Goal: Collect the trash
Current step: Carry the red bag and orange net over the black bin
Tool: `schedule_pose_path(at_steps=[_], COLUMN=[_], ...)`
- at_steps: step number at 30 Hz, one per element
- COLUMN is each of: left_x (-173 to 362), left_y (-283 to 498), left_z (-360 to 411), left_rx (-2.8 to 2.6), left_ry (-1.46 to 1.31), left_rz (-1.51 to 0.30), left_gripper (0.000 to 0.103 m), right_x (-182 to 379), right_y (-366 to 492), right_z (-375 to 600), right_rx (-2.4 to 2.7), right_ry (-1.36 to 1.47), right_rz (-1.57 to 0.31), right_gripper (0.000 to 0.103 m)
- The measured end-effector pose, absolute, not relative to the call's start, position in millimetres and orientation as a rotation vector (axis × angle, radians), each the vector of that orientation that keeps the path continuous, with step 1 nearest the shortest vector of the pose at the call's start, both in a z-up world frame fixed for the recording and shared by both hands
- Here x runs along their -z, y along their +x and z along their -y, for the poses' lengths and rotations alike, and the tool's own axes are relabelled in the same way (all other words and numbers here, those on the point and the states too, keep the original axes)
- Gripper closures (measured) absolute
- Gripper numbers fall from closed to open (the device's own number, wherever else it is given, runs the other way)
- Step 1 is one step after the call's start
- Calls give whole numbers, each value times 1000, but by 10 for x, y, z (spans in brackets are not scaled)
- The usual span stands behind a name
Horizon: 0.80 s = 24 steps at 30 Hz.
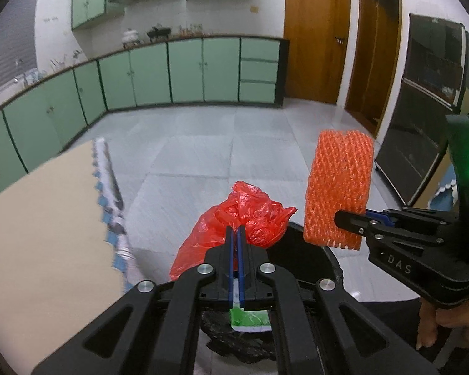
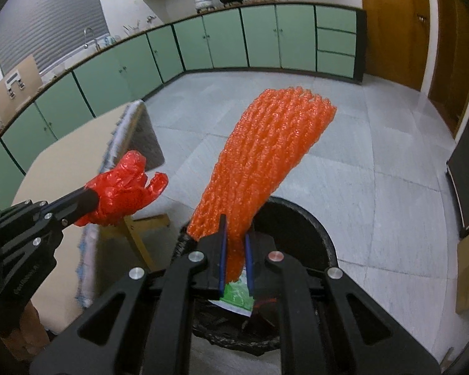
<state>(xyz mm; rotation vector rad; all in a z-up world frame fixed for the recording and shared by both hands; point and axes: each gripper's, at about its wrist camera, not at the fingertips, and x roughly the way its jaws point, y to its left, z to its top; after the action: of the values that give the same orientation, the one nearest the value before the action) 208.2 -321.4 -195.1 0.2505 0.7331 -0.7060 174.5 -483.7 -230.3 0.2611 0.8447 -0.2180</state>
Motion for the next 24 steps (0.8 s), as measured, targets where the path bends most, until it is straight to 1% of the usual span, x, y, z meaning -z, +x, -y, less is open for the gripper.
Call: schedule_pose_path(at_steps=[7, 10, 12, 13, 14, 15, 17, 19, 24], left_x=[2291, 2438, 2559, 2635, 2678, 2714, 2760, 2766, 2761], left_y=[2244, 2321, 2392, 2436, 2471, 2492, 2525, 2542, 2548], left_z=[3588, 3707, 3787, 3836, 3866, 3891, 3927, 3911, 3829], left_rx=[736, 739, 739, 745, 745, 741, 740, 728, 710], left_ry=[292, 309, 316, 315, 314, 318, 319, 310, 296], left_rz=[-817, -855, -895, -923, -936, -945, -952, -946, -944], left_gripper=[101, 99, 98, 95, 93, 92, 83, 78, 73], right_x=[2727, 2910, 3016, 3070, 3105, 3122, 3083, 3043, 3054], right_y=[1801, 1862, 1901, 1917, 1927, 1917, 1877, 1856, 1836], right_z=[5066, 5122, 5176, 5193, 5212, 5242, 5290, 5311, 5338], right_rx=[249, 243, 252, 254, 259, 279, 297, 309, 316], right_ry=[300, 311, 307, 314, 321, 328, 332, 333, 348], right_rz=[-928, -993, -1023, -1044, -1061, -1065, -1043, -1026, -1032], right_gripper=[94, 93, 89, 88, 81, 71, 62, 62, 62])
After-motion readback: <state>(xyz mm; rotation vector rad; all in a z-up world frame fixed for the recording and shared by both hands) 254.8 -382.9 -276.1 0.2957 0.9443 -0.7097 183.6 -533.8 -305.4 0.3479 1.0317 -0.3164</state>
